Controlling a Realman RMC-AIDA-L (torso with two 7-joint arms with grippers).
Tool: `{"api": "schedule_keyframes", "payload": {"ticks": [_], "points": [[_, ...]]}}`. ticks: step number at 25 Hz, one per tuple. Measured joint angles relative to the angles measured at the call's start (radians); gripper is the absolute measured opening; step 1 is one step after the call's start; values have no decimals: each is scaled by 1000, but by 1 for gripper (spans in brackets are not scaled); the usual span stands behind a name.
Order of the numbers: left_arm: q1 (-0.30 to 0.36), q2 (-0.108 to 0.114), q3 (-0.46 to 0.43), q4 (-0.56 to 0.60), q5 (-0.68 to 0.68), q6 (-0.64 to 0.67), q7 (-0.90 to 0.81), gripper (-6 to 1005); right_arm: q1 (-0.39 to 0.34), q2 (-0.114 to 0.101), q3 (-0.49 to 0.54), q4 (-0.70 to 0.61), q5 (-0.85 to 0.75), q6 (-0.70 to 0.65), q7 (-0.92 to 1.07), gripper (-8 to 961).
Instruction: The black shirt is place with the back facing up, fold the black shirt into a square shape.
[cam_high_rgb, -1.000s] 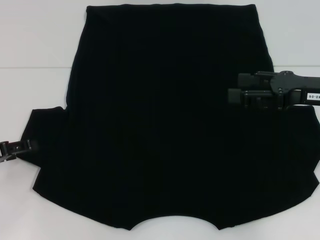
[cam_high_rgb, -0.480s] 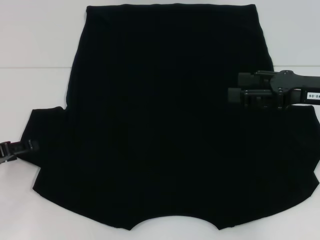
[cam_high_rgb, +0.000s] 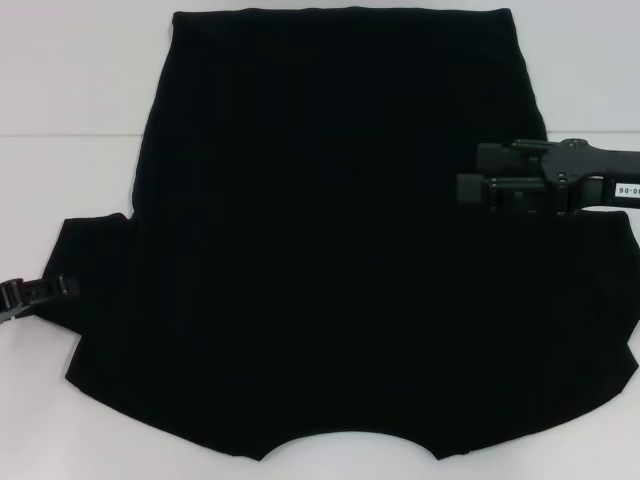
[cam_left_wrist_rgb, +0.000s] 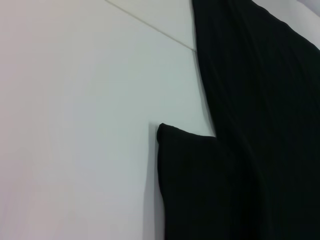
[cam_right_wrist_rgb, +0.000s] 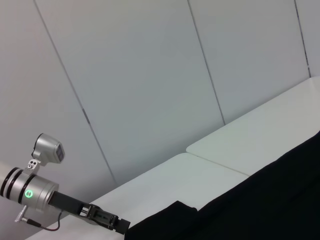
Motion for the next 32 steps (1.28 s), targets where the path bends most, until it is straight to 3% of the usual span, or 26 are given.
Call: {"api": "schedule_keyframes", "payload": {"ticks": [32], "points": [[-9, 0, 26, 4, 2, 5, 0, 885, -1, -1, 3, -2, 10, 2, 0, 839]]}}
